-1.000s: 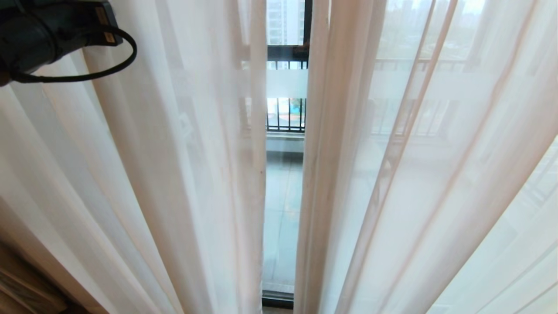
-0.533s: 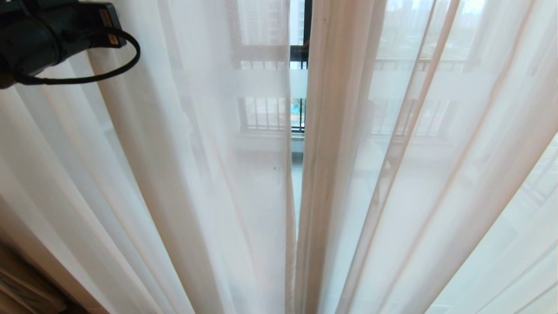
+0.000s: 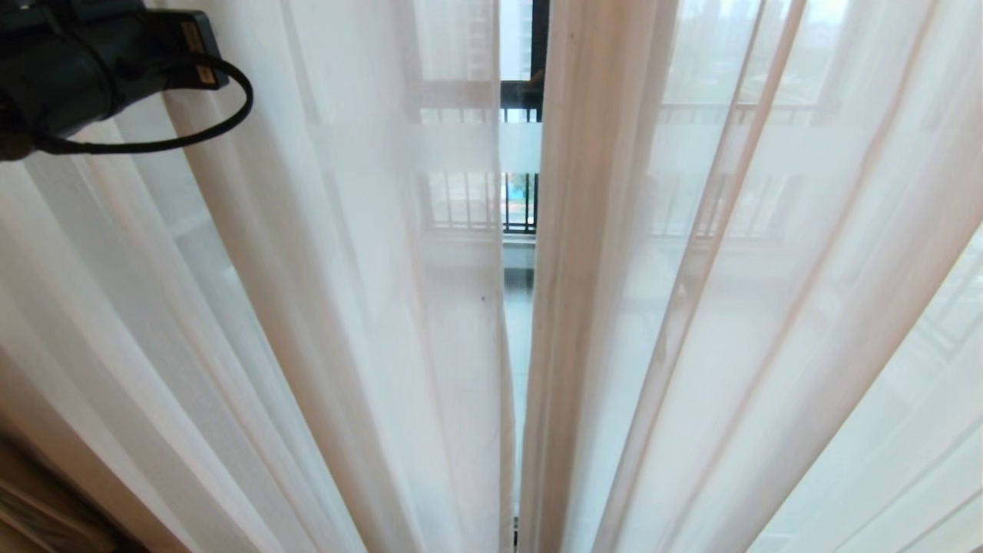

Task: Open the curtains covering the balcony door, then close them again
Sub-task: Pull the inner curtains open on both sides

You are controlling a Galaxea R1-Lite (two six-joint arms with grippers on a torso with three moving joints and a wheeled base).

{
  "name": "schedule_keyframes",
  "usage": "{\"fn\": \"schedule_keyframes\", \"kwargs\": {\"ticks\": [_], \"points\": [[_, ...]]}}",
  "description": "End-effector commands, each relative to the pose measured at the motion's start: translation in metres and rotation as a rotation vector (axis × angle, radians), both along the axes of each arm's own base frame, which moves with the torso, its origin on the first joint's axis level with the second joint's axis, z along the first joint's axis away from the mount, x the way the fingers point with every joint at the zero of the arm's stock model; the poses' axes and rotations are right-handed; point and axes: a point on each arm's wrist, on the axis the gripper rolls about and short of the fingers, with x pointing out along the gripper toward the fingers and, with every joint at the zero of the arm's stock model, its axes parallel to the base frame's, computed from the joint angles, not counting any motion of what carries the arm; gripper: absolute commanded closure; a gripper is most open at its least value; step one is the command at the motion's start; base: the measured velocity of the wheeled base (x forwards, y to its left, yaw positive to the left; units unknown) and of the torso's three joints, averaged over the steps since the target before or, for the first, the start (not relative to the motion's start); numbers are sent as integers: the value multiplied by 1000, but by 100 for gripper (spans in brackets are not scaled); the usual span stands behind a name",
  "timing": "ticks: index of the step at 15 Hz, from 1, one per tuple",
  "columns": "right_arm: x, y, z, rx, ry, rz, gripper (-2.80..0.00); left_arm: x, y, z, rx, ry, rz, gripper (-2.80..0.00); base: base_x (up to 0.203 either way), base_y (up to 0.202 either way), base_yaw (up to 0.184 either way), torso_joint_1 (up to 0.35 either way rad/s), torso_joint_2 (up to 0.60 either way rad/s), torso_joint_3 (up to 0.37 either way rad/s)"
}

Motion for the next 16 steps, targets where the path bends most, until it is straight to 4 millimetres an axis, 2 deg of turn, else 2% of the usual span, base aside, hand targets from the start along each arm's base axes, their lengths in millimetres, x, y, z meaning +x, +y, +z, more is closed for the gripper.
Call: {"fn": "schedule_keyframes", "kwargs": {"ticks": [1, 16], "points": [[0, 0, 0, 0, 0, 0, 0, 1, 0, 0, 0, 0, 3, 0, -1, 120, 0, 3, 2, 1], [0, 0, 0, 0, -1, 0, 0, -6, -5, -1, 1, 1, -18, 0, 0, 190, 2, 4, 2, 2]]}}
